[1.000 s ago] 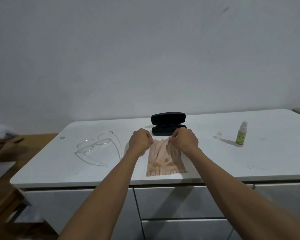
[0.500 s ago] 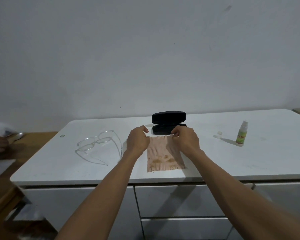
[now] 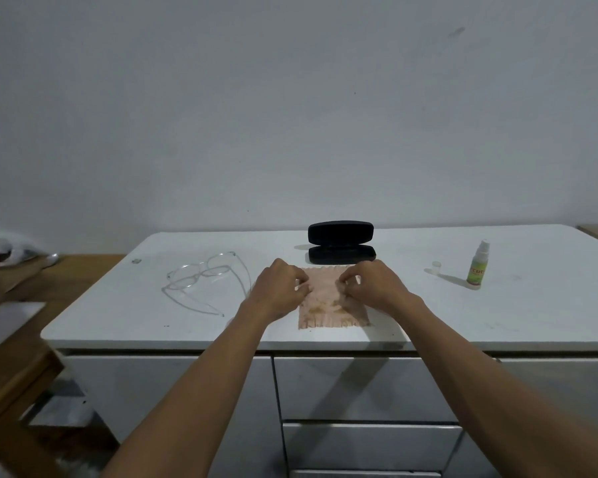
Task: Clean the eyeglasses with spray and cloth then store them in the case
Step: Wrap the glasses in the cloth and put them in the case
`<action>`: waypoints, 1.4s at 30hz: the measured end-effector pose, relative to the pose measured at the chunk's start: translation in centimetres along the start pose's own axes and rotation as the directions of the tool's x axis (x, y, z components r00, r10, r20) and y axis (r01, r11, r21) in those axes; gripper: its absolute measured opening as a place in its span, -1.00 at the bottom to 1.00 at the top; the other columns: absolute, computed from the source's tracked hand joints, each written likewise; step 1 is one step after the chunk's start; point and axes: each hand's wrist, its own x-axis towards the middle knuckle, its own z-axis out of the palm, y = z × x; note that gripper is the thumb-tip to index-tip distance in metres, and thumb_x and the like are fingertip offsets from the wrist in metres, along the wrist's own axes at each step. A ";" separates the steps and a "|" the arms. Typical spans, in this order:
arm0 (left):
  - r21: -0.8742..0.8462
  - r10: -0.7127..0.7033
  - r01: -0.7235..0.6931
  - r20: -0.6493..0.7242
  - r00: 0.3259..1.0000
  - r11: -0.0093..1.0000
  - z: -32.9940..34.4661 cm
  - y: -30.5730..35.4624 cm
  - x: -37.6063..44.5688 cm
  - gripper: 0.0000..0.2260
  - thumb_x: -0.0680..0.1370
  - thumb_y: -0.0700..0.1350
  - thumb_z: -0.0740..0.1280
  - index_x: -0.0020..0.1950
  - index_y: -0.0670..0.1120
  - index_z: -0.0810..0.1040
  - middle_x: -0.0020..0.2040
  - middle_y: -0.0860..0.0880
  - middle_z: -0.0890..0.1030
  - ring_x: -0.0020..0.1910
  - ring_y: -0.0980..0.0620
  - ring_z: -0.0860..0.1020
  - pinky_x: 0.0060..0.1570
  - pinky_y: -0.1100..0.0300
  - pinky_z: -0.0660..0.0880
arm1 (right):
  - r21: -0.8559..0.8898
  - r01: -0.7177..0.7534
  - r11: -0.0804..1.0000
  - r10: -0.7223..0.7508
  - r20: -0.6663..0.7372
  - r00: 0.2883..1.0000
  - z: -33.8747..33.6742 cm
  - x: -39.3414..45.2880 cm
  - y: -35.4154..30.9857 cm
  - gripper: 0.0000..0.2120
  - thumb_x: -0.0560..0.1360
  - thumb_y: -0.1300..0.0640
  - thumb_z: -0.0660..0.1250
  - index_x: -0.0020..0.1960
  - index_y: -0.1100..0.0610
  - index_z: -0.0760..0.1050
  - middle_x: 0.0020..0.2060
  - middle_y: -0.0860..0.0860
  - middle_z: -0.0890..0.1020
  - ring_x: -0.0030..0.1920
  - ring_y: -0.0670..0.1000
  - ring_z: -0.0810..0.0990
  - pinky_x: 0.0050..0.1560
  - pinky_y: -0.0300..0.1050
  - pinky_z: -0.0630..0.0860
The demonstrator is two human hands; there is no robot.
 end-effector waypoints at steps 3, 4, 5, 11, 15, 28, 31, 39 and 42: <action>0.034 0.042 -0.042 -0.016 0.999 0.999 -0.3 -0.1 -0.8 -0.68 0.60 0.14 0.29 0.23 0.02 0.65 0.11 -0.08 0.63 0.17 -0.10 0.53 0.08 0.00 0.53 | -0.014 -0.011 1.000 0.011 -0.020 1.000 0.1 -0.5 -0.1 -0.76 0.55 0.04 0.38 0.17 -0.02 0.71 0.10 -0.02 0.72 0.09 0.05 0.65 0.09 -0.04 0.59; 0.026 0.052 -0.052 -0.021 0.998 0.998 -0.5 -0.1 -1.1 -0.66 0.60 0.15 0.28 0.28 0.03 0.63 0.14 -0.06 0.64 0.22 -0.08 0.51 0.12 -0.01 0.51 | -0.005 -0.012 1.000 0.012 -0.038 0.999 0.1 -0.6 -0.2 -0.75 0.55 0.05 0.38 0.20 0.00 0.70 0.15 0.00 0.70 0.12 0.07 0.64 0.11 -0.04 0.58; 0.014 0.060 -0.060 -0.037 0.997 0.998 -0.9 -0.2 -1.3 -0.65 0.60 0.16 0.28 0.31 0.05 0.61 0.16 -0.04 0.64 0.26 -0.06 0.49 0.15 0.00 0.49 | 0.007 -0.005 1.000 0.006 -0.054 0.999 0.1 -0.6 -0.4 -0.73 0.56 0.05 0.39 0.23 0.02 0.68 0.19 0.02 0.69 0.15 0.07 0.63 0.13 -0.04 0.58; 0.019 0.004 -0.001 -0.172 0.985 1.000 -5.4 -3.1 -3.1 -0.71 0.60 0.06 0.35 0.26 -0.01 0.64 0.19 -0.05 0.67 0.33 -0.08 0.45 0.26 -0.01 0.43 | 0.100 0.158 0.982 -0.153 -0.062 0.986 0.9 0.7 -4.6 -0.71 0.55 0.10 0.44 0.27 0.02 0.65 0.17 0.01 0.67 0.19 0.03 0.62 0.17 -0.05 0.55; 0.025 -0.093 0.103 -0.243 0.966 0.994 -8.8 -6.9 -5.9 -0.78 0.62 -0.10 0.32 0.22 -0.02 0.66 0.11 -0.10 0.69 0.31 -0.13 0.48 0.24 -0.04 0.46 | 0.110 0.264 0.958 -0.266 0.007 0.964 2.4 2.2 -9.1 -0.70 0.55 0.18 0.43 0.26 -0.03 0.65 0.10 0.02 0.67 0.09 0.04 0.64 0.15 0.01 0.58; 0.288 -0.174 0.235 -0.222 0.959 0.928 -11.5 -13.4 -10.8 -0.73 0.53 -0.14 0.42 0.23 0.02 0.65 0.17 -0.08 0.57 0.21 -0.14 0.47 0.17 0.03 0.42 | 0.090 0.349 0.933 -0.352 0.022 0.936 7.6 4.1 -14.3 -0.64 0.45 0.39 0.34 0.13 0.08 0.69 0.01 0.03 0.72 0.07 0.10 0.65 0.09 -0.06 0.54; 0.346 -0.122 0.198 -0.229 0.966 0.917 -11.0 -13.8 -10.7 -0.73 0.53 -0.06 0.45 0.22 0.00 0.62 0.15 -0.07 0.58 0.20 -0.13 0.48 0.13 0.02 0.41 | 0.139 0.342 0.929 -0.339 -0.047 0.940 8.1 4.0 -14.1 -0.71 0.46 0.35 0.37 0.10 0.11 0.71 -0.02 0.02 0.75 0.05 0.11 0.68 0.10 -0.05 0.54; 0.487 0.066 0.135 -0.373 0.925 0.863 -10.8 -13.1 -9.9 -0.82 0.34 -0.17 0.60 -0.18 -0.08 0.63 -0.33 -0.05 0.62 -0.28 -0.15 0.57 -0.32 0.07 0.45 | 0.252 0.391 0.885 -0.325 -0.267 0.907 6.9 4.2 -14.5 -0.78 0.55 0.28 0.38 0.09 0.08 0.74 -0.04 0.06 0.77 0.01 0.10 0.70 0.05 -0.01 0.56; 0.415 0.049 0.157 -0.444 0.894 0.896 -11.4 -11.9 -8.6 -0.84 0.38 -0.20 0.57 -0.21 -0.10 0.61 -0.39 -0.05 0.61 -0.33 -0.16 0.55 -0.32 0.13 0.33 | 0.286 0.393 0.874 -0.291 -0.340 0.894 5.1 4.6 -14.3 -0.82 0.56 0.23 0.40 0.06 0.06 0.74 -0.04 0.07 0.70 -0.03 0.09 0.67 0.04 0.07 0.57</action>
